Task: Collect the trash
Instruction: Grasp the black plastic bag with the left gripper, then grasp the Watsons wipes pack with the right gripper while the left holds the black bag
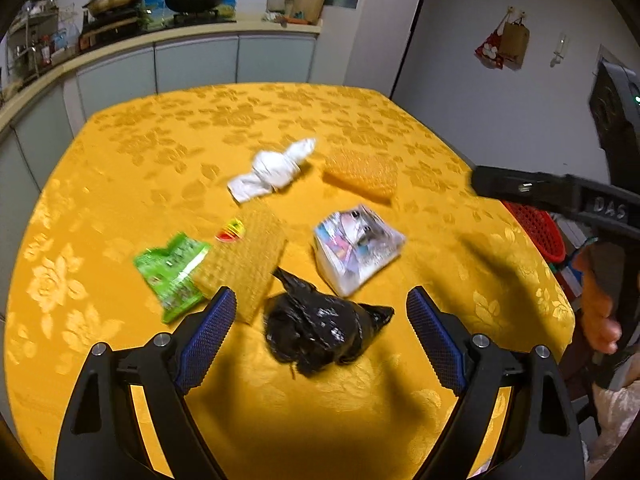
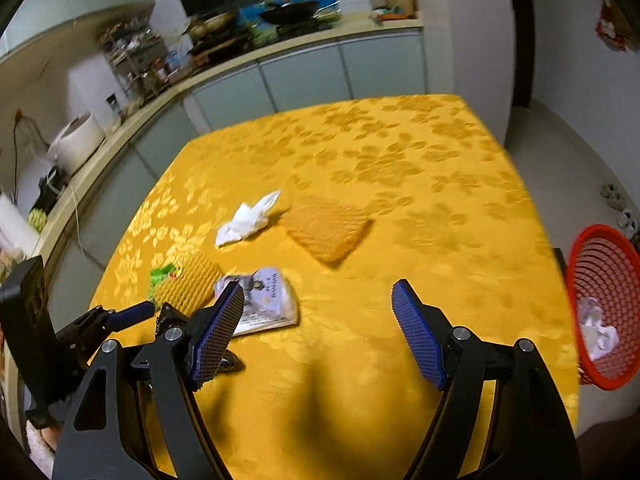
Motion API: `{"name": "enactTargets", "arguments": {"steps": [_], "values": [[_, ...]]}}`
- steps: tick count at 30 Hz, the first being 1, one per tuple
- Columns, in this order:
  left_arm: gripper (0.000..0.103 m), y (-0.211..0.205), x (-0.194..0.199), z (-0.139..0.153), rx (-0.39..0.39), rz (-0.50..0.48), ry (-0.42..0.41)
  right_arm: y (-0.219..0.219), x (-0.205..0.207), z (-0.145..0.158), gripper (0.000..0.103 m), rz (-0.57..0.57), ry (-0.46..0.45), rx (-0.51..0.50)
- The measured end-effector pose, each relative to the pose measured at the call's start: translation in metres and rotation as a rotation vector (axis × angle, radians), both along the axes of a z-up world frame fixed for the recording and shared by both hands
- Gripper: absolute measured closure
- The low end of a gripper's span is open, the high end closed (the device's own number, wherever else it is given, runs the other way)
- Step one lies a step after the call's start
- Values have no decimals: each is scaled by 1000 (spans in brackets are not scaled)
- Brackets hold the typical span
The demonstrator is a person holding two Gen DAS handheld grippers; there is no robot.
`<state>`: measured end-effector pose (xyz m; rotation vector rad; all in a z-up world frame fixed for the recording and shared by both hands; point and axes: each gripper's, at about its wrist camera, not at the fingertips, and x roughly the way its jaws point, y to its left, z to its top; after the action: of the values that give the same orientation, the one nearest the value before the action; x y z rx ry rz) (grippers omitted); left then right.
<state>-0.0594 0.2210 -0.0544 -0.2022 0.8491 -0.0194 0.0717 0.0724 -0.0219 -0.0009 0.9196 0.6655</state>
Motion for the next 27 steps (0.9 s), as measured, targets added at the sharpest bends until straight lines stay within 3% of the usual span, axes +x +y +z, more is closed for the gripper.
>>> {"name": "enactTargets", "arguments": {"steps": [5, 8, 14, 27], "values": [[50, -3, 6, -15, -25, -22, 40, 31, 2, -20, 29, 76, 30, -26], [59, 0, 8, -23, -61, -28, 55, 47, 1, -29, 29, 125, 49, -32], [66, 1, 3, -22, -71, -34, 42, 72, -2, -45, 29, 192, 64, -67], [68, 10, -9, -13, -77, 5, 10, 90, -2, -63, 33, 214, 36, -120]]}}
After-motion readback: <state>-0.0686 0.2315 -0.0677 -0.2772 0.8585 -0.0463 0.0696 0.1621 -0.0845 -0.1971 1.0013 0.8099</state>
